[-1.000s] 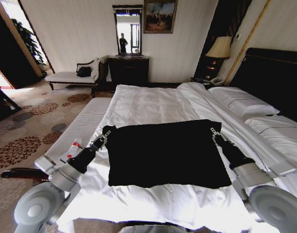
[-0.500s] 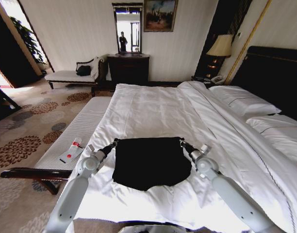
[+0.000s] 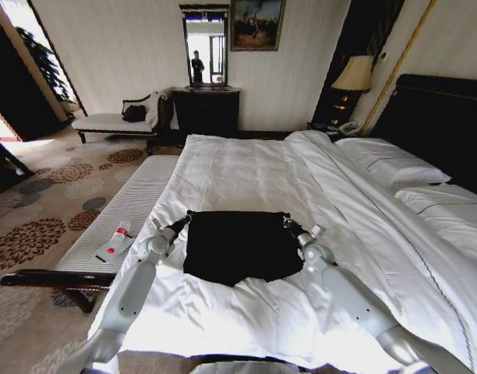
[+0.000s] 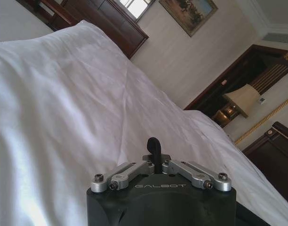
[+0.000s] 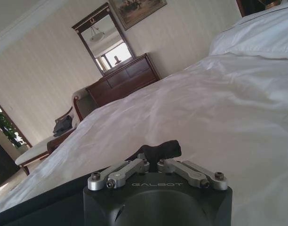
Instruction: Fold the clothes on the bed.
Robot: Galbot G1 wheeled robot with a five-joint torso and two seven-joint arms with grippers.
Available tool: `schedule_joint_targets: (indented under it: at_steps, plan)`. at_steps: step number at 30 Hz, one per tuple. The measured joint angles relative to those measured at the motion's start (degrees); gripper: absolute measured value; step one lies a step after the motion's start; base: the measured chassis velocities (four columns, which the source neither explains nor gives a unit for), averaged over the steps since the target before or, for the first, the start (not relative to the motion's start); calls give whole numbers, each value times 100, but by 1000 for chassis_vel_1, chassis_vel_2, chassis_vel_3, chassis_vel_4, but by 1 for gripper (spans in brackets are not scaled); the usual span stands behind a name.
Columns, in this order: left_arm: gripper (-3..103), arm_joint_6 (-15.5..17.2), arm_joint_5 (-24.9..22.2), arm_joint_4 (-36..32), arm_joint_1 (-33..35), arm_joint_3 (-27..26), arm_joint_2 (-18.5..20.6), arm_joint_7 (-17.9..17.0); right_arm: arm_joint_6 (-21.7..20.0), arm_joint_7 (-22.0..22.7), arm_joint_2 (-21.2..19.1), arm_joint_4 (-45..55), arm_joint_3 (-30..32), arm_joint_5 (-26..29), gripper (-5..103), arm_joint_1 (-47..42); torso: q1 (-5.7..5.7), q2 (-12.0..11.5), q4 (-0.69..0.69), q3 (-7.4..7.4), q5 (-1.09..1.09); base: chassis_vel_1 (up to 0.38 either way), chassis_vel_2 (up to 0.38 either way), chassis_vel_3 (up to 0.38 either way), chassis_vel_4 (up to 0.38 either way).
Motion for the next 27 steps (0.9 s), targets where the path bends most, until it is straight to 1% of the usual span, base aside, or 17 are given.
schedule_joint_targets:
  at_steps: [3,4,7,8,11,12,13,18,19,23,25,27]
  plan:
    - [2,-52,-139,-420,486,-145,184,58,179,-134,-98,387,204,6,2,-418,-1,1,-1,0,0,0,0,0,0]
    - [2,-52,-139,-420,486,-145,184,58,179,-134,-98,387,204,6,2,-418,-1,1,-1,0,0,0,0,0,0]
    - [2,-52,-267,-765,875,-269,263,56,200,-129,-156,768,432,34,2,-763,-1,0,-1,0,1,0,0,0,0]
    - [2,-52,-267,-765,875,-269,263,56,200,-129,-156,768,432,34,2,-763,-1,0,-1,0,1,0,0,0,0]
    - [2,-52,-266,-1211,1342,-371,321,33,176,-52,-228,1184,724,57,2,-1196,0,1,-1,0,0,0,0,0,0]
    - [2,-52,-266,-1211,1342,-371,321,33,176,-52,-228,1184,724,57,2,-1196,0,1,-1,0,0,0,0,0,0]
    - [2,-53,-257,-1362,1491,-405,339,19,166,-33,-254,1289,802,29,2,-1339,-1,1,-1,-1,1,0,0,0,0]
    - [2,-66,57,-1920,2241,-494,421,4,154,-21,-312,1758,1120,-263,2,-2152,-1,1,-1,-1,1,0,0,0,0]
    - [2,-66,57,-1920,2241,-494,421,4,154,-21,-312,1758,1120,-263,2,-2152,-1,1,-1,-1,1,0,0,0,0]
    - [2,-71,315,-2175,2713,-541,367,17,162,-20,-207,1976,1270,-546,2,-2667,-1,1,-1,0,1,0,0,0,0]
    - [2,-71,362,-2211,2791,-550,362,29,164,-18,-191,1998,1295,-596,2,-2743,-1,1,-1,0,1,0,0,0,0]
    - [2,-75,557,-2273,3017,-582,357,85,168,-8,-152,2038,1389,-703,2,-2938,0,1,-1,0,1,0,0,0,0]
